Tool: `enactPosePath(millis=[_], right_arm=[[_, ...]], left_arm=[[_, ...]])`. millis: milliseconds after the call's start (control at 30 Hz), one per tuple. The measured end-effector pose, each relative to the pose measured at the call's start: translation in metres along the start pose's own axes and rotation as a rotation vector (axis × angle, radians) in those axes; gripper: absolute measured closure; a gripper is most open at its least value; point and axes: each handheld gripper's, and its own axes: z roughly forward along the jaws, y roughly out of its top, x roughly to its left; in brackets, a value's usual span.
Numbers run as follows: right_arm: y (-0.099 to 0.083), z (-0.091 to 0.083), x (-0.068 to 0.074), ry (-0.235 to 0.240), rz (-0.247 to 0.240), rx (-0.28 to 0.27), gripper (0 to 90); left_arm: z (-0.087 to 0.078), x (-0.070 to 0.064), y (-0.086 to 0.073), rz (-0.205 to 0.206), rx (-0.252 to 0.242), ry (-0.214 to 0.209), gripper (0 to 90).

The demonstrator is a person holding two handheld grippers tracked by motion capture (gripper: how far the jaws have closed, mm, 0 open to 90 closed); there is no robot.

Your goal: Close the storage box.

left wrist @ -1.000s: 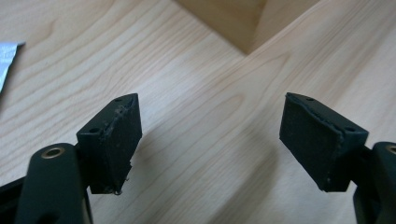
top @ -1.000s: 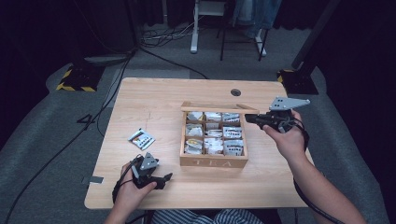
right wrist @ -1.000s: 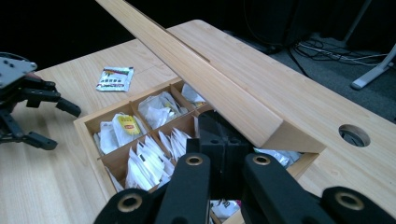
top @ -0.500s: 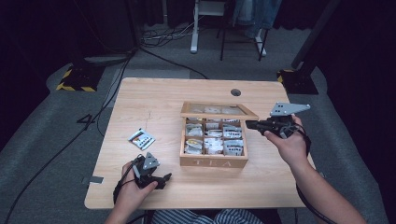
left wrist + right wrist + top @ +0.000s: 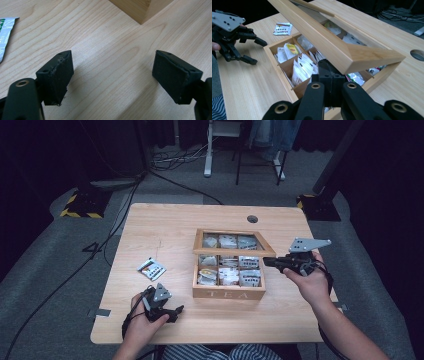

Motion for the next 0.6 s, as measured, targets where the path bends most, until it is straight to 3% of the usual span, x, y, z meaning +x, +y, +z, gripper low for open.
enactPosePath(millis=[333, 600], right_arm=[[-0.022, -0.002, -0.004, -0.003, 0.059, 0.035, 90.0], [-0.035, -0.003, 0.002, 0.006, 0.061, 0.058, 90.0]], left_arm=[[0.000, 0.000, 0.000, 0.001, -0.001, 0.002, 18.0], [0.000, 0.000, 0.001, 0.005, 0.000, 0.011, 17.7]])
